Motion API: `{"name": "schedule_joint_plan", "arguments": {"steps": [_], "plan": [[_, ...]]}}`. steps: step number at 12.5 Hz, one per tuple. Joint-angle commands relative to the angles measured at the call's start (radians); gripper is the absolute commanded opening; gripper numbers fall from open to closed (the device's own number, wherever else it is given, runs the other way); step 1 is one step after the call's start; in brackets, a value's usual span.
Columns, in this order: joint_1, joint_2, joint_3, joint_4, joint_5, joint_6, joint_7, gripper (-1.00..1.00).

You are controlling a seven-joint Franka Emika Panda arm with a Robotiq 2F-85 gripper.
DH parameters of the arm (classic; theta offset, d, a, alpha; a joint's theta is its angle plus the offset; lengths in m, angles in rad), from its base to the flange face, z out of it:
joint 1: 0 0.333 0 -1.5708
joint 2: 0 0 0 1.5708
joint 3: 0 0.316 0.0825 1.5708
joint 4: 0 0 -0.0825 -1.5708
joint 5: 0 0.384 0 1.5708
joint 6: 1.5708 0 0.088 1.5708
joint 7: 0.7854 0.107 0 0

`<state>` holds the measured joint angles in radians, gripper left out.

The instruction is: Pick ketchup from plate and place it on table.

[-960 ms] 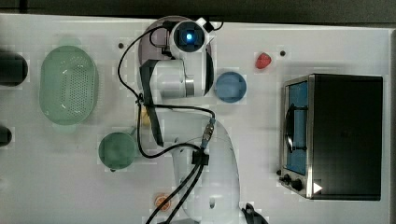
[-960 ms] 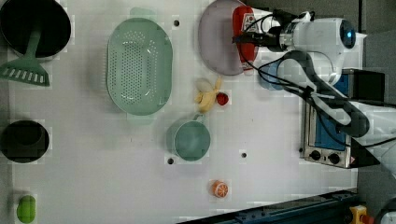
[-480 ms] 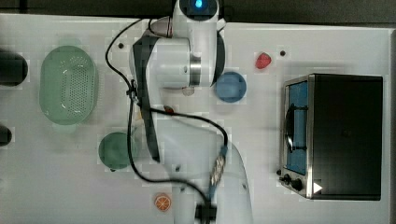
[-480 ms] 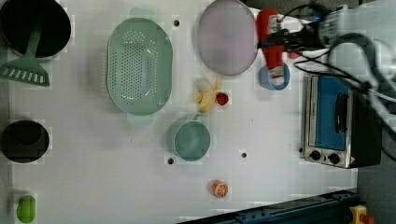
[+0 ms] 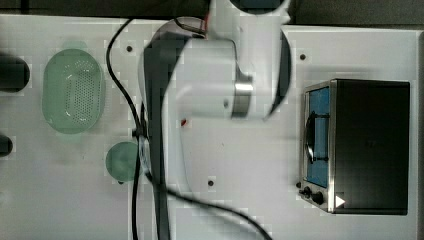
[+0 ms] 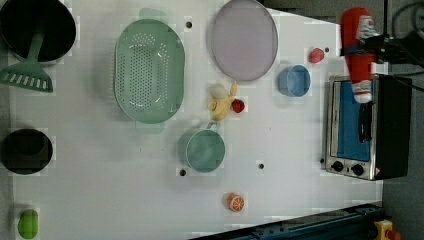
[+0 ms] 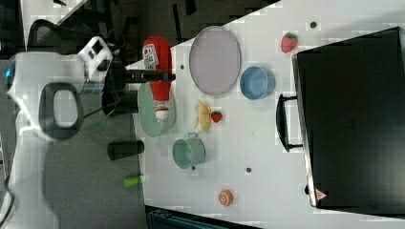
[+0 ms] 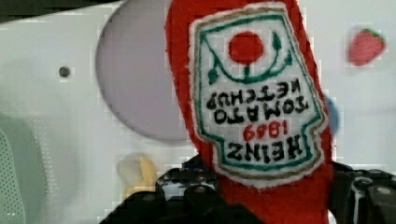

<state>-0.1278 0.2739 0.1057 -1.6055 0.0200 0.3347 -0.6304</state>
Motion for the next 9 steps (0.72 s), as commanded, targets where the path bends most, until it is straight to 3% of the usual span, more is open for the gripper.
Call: {"name": "schedule_joint_plan", "arguments": {"steps": [1, 5, 9], "plan": [[-0.029, -0.021, -0.014, -0.157, 0.002, -0.008, 0.044, 0.24], [-0.03, -0.101, -0.041, -0.379, 0.002, 0.102, 0.044, 0.24], [-0.029, -0.084, -0.044, -0.573, 0.002, 0.329, 0.044, 0.24]]}}
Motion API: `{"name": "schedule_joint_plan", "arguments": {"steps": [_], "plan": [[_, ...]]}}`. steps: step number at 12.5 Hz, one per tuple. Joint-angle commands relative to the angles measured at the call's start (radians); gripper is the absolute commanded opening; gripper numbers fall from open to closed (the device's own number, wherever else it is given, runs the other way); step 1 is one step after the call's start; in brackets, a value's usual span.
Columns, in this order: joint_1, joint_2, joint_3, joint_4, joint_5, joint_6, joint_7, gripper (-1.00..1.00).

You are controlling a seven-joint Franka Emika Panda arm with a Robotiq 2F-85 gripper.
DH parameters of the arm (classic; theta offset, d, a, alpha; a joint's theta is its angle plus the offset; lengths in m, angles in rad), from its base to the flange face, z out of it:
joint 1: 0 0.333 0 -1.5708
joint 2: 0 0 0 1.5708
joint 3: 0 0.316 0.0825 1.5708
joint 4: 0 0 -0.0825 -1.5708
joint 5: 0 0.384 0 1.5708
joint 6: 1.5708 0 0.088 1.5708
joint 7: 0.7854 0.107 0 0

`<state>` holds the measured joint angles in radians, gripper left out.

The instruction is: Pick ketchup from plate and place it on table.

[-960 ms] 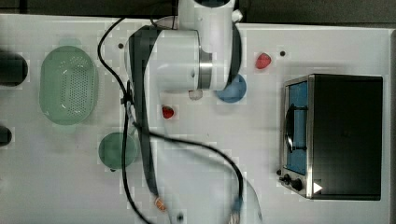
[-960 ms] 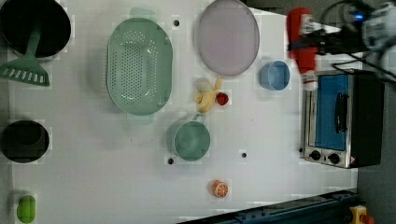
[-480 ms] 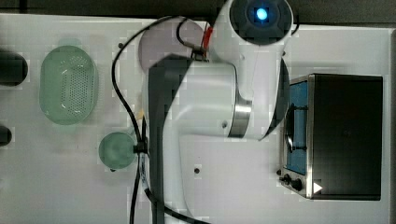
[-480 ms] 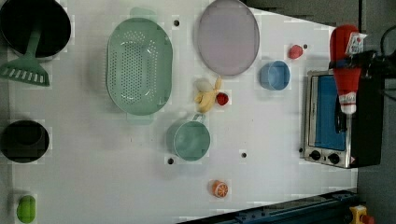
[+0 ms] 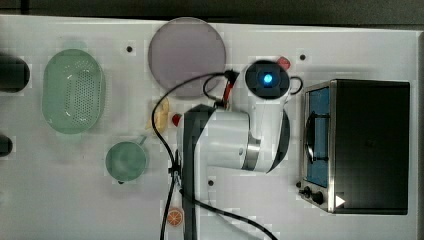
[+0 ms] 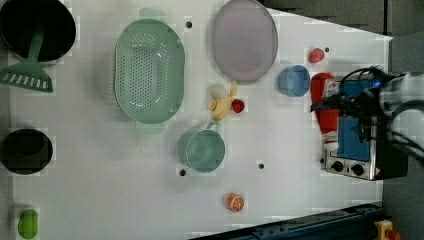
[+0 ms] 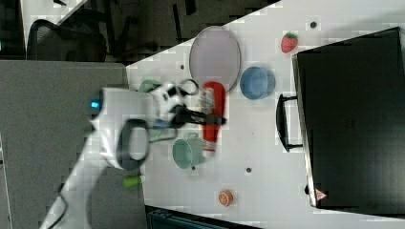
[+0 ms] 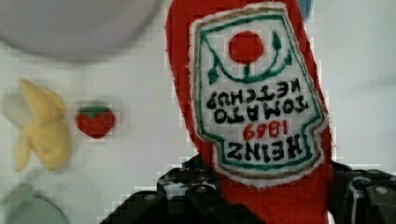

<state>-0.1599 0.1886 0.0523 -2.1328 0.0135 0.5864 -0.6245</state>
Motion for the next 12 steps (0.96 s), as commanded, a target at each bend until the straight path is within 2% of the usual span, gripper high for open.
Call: {"name": "schedule_joint_plan", "arguments": {"steps": [1, 3, 6, 7, 9, 12], "plan": [[0.003, 0.015, 0.009, -0.081, 0.008, 0.131, 0.038, 0.24], [0.004, 0.056, 0.011, -0.127, 0.008, 0.201, 0.038, 0.29], [0.004, 0.139, 0.011, -0.146, 0.008, 0.241, 0.038, 0.93], [0.004, 0.148, 0.011, -0.145, 0.008, 0.26, 0.038, 1.0], [0.004, 0.121, 0.014, -0.127, 0.008, 0.25, 0.042, 1.0], [0.005, -0.009, 0.03, -0.066, 0.008, 0.151, 0.131, 1.0]]}}
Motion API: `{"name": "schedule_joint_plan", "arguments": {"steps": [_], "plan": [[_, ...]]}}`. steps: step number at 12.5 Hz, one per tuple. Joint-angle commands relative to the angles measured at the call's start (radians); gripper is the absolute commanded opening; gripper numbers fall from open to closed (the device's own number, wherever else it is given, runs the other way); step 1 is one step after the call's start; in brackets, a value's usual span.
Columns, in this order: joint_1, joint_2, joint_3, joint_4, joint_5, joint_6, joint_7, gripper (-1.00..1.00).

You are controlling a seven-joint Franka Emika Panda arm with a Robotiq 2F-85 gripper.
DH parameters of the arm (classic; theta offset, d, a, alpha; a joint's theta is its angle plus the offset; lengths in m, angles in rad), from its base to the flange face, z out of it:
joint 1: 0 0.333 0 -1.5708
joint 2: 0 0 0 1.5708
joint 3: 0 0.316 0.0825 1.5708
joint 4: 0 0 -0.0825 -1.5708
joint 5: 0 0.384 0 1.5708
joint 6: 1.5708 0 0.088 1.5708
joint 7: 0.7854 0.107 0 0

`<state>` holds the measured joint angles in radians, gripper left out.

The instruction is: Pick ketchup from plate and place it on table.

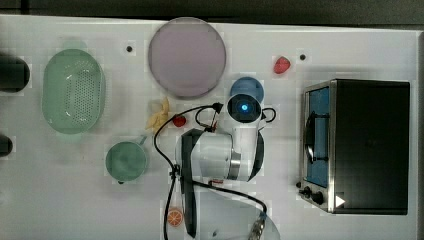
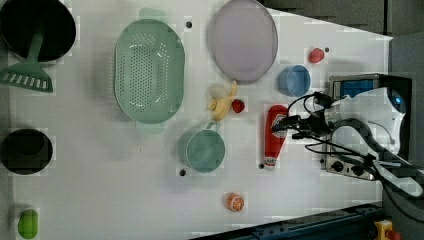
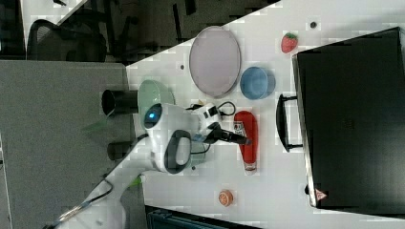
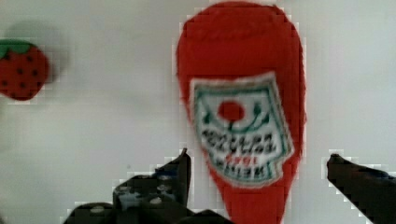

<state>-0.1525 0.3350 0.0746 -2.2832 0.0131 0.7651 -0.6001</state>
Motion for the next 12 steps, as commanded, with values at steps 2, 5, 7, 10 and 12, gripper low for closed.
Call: {"name": "schedule_joint_plan", "arguments": {"steps": [2, 5, 7, 10, 12], "plan": [[-0.002, -0.258, 0.02, 0.162, 0.009, -0.147, 0.262, 1.0], [-0.001, -0.371, 0.029, 0.311, 0.003, -0.347, 0.441, 1.0], [-0.001, -0.41, 0.028, 0.392, 0.003, -0.523, 0.603, 1.0], [-0.001, -0.436, 0.032, 0.462, 0.003, -0.645, 0.662, 1.0], [-0.001, -0.437, 0.033, 0.475, 0.001, -0.641, 0.662, 1.0]]}}
